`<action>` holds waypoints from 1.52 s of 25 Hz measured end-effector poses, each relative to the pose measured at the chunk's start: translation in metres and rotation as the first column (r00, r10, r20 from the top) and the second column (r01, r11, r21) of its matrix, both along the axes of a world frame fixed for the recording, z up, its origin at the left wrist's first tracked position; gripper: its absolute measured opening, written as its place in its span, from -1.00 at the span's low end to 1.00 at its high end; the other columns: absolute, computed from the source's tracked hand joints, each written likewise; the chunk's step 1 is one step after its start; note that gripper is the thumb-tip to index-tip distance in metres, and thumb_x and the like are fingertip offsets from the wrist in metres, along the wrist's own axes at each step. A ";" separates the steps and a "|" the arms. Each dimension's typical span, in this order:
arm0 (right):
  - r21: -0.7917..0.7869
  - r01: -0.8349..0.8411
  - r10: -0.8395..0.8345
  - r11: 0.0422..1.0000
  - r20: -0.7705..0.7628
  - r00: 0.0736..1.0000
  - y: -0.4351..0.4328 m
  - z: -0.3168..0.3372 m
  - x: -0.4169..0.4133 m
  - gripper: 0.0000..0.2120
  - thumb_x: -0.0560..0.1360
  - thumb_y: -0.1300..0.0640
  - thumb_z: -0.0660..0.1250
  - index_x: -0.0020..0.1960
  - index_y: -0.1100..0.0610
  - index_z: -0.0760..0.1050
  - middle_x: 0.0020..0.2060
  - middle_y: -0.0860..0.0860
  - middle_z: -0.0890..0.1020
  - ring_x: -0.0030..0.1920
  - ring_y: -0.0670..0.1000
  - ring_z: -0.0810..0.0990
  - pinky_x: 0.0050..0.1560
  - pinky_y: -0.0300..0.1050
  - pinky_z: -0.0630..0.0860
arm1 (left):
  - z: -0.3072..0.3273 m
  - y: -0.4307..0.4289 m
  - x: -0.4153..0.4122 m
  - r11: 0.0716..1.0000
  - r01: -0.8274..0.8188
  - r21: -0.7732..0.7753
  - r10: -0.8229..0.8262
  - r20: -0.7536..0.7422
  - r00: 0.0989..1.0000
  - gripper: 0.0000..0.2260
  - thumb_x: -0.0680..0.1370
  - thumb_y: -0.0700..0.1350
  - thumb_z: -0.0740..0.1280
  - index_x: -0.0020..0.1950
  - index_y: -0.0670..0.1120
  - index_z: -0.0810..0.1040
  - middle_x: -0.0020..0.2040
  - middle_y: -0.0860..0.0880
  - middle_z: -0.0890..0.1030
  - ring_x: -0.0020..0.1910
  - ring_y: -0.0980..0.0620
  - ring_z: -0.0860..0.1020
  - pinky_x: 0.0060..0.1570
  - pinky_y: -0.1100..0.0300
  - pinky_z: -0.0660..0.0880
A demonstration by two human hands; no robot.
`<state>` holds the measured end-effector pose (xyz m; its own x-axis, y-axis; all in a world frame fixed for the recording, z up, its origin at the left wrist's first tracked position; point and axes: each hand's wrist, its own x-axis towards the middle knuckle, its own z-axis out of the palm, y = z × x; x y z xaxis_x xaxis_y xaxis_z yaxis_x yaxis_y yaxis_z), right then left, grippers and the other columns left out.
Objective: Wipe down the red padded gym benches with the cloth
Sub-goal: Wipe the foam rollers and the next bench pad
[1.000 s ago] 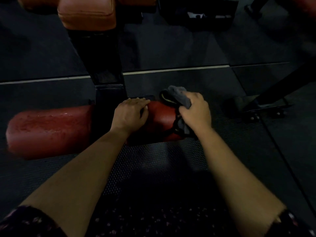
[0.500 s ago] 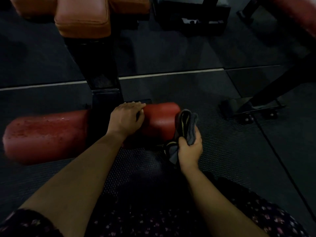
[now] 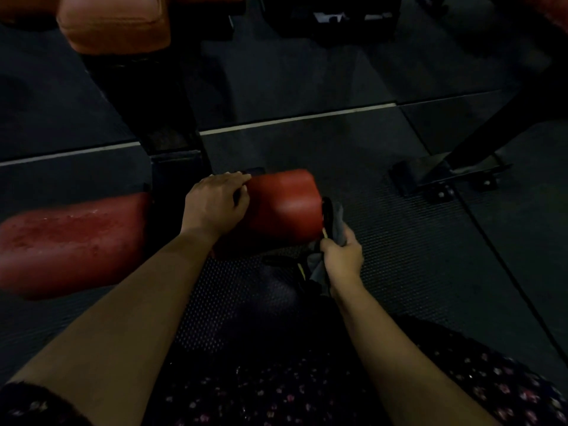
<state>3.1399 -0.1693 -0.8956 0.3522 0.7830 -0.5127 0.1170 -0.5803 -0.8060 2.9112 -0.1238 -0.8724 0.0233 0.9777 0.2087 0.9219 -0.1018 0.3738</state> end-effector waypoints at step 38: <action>0.308 -0.021 -0.076 0.951 0.299 0.951 0.060 0.014 0.001 -0.36 0.44 0.28 0.30 0.48 -0.05 0.34 0.18 0.20 0.53 0.15 0.23 0.56 0.14 -0.09 0.45 | 0.008 0.006 0.000 0.968 0.165 -0.190 -0.198 -0.170 0.965 -0.30 0.49 0.32 -0.22 0.54 0.14 0.27 0.50 0.02 0.37 0.48 0.00 0.33 0.49 -0.02 0.12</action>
<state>3.1413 -0.1096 -0.8820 0.4761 0.8716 -0.1165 0.3719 -0.3196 -0.8716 2.9116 -0.1183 -0.8644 0.2264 0.9740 0.0122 0.9487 -0.2233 0.2239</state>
